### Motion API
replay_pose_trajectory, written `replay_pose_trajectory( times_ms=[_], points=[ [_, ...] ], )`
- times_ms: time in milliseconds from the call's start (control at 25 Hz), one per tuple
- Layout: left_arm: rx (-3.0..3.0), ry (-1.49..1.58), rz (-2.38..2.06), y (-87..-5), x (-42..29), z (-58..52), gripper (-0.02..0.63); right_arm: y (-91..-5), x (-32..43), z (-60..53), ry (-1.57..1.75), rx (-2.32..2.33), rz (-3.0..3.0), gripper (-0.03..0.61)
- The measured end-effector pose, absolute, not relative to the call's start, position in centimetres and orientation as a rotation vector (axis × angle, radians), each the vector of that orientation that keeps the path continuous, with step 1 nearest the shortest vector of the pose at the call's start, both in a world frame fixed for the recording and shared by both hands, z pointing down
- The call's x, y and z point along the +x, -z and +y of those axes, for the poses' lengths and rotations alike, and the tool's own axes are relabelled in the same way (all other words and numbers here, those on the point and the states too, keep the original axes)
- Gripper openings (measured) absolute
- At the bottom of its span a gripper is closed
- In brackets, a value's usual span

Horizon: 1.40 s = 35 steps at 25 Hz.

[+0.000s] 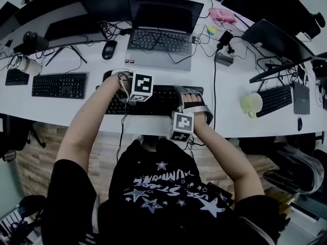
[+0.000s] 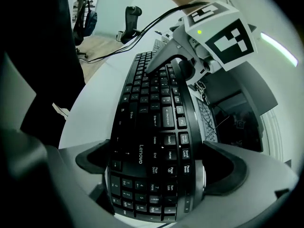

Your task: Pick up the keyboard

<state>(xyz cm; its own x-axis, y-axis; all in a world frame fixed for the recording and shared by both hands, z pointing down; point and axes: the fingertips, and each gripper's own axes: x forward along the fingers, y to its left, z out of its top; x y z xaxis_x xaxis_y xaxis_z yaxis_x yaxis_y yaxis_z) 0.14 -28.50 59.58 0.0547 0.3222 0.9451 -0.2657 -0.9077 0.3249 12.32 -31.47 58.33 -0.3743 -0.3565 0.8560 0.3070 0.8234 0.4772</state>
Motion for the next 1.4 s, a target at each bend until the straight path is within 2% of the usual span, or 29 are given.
replay_pose_trajectory(
  times_ms=[120,360,760,1120,1400],
  points=[
    [1.94,-1.913,0.013,-58.7,0.5,-28.0,0.244,-57.3,12.4,-31.0,0.811,0.083,-1.839,0.574],
    [1.942,-1.913,-0.085,-57.5,0.7,-26.4,0.226,-57.5,12.5,-30.5,0.98,0.151,-1.849,0.574],
    [2.05,-1.629,-0.23,-54.6,4.0,-25.1,0.086,-54.5,13.3,-30.9,1.092,0.332,-1.956,0.572],
    [2.108,-1.591,-0.318,-53.8,4.9,-25.8,0.078,-53.2,15.4,-30.4,1.001,0.399,-2.055,0.572],
    [2.202,-1.425,-0.416,-52.8,3.4,-26.3,0.078,-51.2,16.2,-31.6,0.831,0.581,-2.097,0.572]
  ],
)
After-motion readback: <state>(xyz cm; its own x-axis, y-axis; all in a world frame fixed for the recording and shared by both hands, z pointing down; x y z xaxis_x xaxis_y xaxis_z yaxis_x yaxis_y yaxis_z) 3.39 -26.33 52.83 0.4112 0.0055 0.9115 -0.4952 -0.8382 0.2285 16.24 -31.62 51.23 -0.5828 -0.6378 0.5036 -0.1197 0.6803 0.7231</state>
